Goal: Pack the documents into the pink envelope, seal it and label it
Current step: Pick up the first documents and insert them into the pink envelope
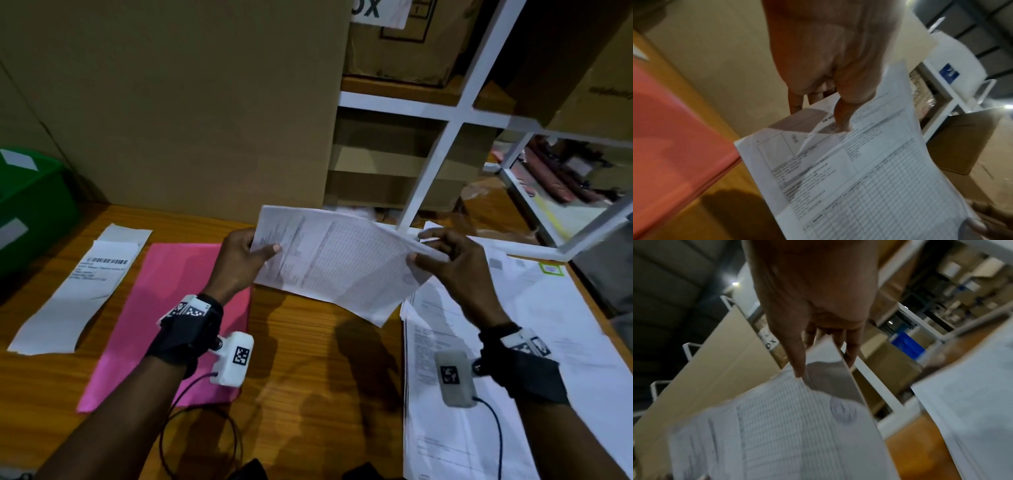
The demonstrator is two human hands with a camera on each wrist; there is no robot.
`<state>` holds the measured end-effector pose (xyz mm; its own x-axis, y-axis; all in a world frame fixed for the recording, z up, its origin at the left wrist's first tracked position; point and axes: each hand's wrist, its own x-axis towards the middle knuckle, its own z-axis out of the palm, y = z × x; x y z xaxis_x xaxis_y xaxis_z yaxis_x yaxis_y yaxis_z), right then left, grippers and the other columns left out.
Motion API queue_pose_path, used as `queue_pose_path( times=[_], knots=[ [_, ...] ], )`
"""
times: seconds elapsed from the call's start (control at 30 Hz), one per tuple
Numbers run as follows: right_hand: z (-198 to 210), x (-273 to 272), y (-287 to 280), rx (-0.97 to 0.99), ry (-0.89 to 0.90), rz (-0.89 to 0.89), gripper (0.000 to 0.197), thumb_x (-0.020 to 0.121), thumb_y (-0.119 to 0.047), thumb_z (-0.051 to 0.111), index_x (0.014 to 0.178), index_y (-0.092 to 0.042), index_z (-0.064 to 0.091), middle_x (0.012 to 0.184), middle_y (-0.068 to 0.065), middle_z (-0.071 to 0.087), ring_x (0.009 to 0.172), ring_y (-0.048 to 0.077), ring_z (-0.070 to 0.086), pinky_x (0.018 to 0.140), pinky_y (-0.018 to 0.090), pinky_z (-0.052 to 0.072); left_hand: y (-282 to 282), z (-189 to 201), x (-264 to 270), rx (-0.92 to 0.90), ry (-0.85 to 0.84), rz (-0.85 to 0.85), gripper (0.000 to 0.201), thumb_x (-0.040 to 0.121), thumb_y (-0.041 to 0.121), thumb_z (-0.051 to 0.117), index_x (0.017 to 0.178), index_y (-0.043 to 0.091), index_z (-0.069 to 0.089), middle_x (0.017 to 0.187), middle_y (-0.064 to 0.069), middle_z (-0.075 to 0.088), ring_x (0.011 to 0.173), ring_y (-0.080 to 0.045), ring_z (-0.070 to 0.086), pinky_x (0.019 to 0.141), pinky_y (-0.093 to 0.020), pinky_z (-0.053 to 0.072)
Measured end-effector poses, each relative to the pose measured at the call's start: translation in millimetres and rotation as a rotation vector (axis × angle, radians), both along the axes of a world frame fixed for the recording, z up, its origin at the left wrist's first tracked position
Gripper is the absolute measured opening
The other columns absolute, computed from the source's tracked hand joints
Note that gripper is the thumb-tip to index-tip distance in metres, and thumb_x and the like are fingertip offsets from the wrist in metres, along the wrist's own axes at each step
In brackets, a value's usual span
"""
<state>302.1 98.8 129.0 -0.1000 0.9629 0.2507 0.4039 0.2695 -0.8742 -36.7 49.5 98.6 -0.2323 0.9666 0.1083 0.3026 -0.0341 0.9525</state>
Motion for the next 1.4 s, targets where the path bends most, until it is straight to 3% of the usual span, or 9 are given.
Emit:
queue_pose_path(
  times=[0.23,0.33,0.43,0.53,0.73,0.93,1.07,1.17,1.4],
  knots=[
    [35,-31,8,0.090,-0.577,0.181,0.026,0.083,-0.032,0.072,0.109,-0.030,0.070,0.104,-0.004,0.072,0.091,0.019,0.066,0.078,0.045,0.055,16,53,15,0.143,0.327,-0.153,0.021,0.087,0.015,0.069,0.108,0.013,0.071,0.102,-0.002,0.073,0.086,-0.014,0.069,0.070,-0.032,0.056],
    [35,-41,9,0.064,-0.429,0.193,0.015,0.085,-0.026,0.071,0.098,-0.020,0.074,0.093,0.001,0.074,0.084,0.021,0.067,0.073,0.047,0.055,17,66,21,0.303,0.388,-0.061,0.009,0.084,0.012,0.070,0.091,0.019,0.068,0.089,0.002,0.069,0.079,-0.011,0.063,0.065,-0.027,0.047],
    [33,-41,5,0.034,-0.155,0.147,0.006,0.085,-0.016,0.073,0.089,-0.014,0.076,0.084,0.004,0.075,0.075,0.017,0.070,0.065,0.039,0.053,20,61,17,0.353,0.321,0.167,0.057,0.081,0.024,0.076,0.130,0.014,0.050,0.132,-0.004,0.051,0.118,-0.012,0.048,0.091,-0.019,0.041],
    [24,-39,-2,-0.015,0.112,0.125,0.003,0.085,-0.005,0.072,0.086,-0.006,0.075,0.081,0.003,0.076,0.074,0.015,0.072,0.058,0.027,0.052,19,38,16,0.250,0.068,0.167,0.086,0.078,0.034,0.079,0.144,0.018,0.026,0.142,-0.003,0.043,0.128,-0.013,0.045,0.102,-0.032,0.046],
    [-2,-34,-4,-0.136,0.363,0.056,0.022,0.084,-0.006,0.073,0.105,-0.003,0.072,0.098,0.007,0.076,0.086,0.017,0.072,0.070,0.023,0.055,7,12,34,0.139,-0.283,-0.002,0.068,0.088,0.017,0.070,0.143,0.027,0.031,0.130,0.006,0.057,0.118,-0.008,0.057,0.095,-0.036,0.053],
    [-13,-28,-3,-0.163,0.325,0.091,0.028,0.088,-0.012,0.070,0.115,-0.007,0.068,0.108,0.005,0.075,0.097,0.020,0.072,0.082,0.035,0.058,10,14,40,0.149,-0.113,-0.101,0.046,0.098,0.024,0.054,0.141,0.023,0.040,0.132,0.008,0.059,0.121,-0.008,0.056,0.101,-0.044,0.049],
    [-13,-30,-4,-0.137,0.161,0.171,0.029,0.093,-0.021,0.064,0.122,-0.019,0.063,0.114,-0.009,0.071,0.101,0.008,0.069,0.084,0.029,0.057,12,34,46,0.228,-0.011,-0.204,0.055,0.102,0.020,0.044,0.152,0.023,0.021,0.140,0.009,0.052,0.126,-0.003,0.051,0.101,-0.028,0.047],
    [-11,-35,-5,-0.076,0.136,0.141,0.026,0.096,-0.020,0.060,0.122,-0.016,0.061,0.109,-0.011,0.069,0.094,0.001,0.069,0.075,0.021,0.056,15,41,47,0.253,-0.002,-0.273,0.063,0.103,0.021,0.043,0.154,0.026,0.006,0.146,0.004,0.047,0.130,-0.010,0.050,0.103,-0.039,0.047],
    [-35,-38,-1,-0.079,0.243,0.041,0.034,0.098,-0.029,0.056,0.129,-0.014,0.055,0.115,-0.009,0.066,0.097,-0.004,0.066,0.071,0.015,0.056,14,16,44,0.195,-0.035,-0.259,0.060,0.099,0.023,0.051,0.149,0.023,0.018,0.140,0.004,0.050,0.127,-0.010,0.050,0.100,-0.037,0.049]
  ],
)
